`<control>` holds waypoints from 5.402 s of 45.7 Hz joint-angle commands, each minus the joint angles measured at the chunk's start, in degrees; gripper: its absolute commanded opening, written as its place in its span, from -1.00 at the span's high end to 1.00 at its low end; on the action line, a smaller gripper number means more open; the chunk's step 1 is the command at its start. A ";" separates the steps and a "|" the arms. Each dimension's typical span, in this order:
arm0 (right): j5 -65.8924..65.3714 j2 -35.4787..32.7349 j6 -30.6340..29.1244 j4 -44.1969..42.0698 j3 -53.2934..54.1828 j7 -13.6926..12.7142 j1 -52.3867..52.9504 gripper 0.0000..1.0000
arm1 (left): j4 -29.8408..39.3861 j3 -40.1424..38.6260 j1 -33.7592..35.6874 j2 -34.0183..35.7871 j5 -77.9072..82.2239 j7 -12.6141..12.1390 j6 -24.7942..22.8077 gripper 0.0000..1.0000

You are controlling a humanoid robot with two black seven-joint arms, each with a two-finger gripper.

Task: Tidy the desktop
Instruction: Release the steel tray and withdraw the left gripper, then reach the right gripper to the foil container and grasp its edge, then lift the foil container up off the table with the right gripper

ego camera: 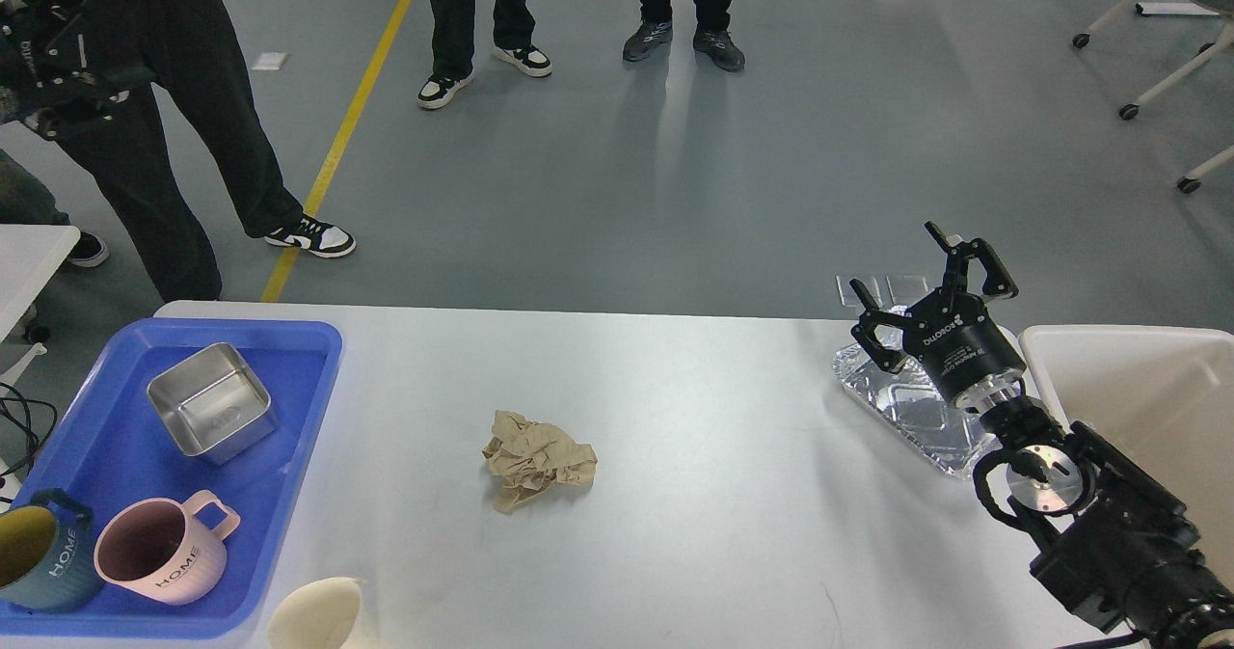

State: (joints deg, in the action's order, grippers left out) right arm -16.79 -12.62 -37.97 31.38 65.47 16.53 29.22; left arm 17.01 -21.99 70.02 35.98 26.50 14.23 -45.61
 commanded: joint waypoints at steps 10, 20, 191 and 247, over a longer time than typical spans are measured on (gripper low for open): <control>0.00 -0.04 0.00 0.00 0.01 0.00 0.14 -1.00 | -0.83 -7.00 -12.53 -18.31 -17.27 0.19 3.41 -0.92; 0.00 -0.47 0.09 -0.52 0.01 0.00 0.22 -1.00 | -0.83 -19.39 -21.41 -27.19 -18.51 0.10 6.05 -0.94; -49.75 -7.16 11.69 -20.39 -52.81 -15.65 16.04 -0.25 | -0.40 -27.66 -33.37 -36.07 -19.65 2.82 9.48 -0.94; -49.40 -32.02 1.06 19.41 -56.42 -23.20 29.40 1.00 | -0.40 -27.66 -33.37 -36.42 -19.65 3.26 9.48 -0.94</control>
State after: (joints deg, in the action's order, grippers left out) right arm -66.19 -40.14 -35.66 41.18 9.01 -3.58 55.32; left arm 16.62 -49.75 36.74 -0.29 6.86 17.15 -36.12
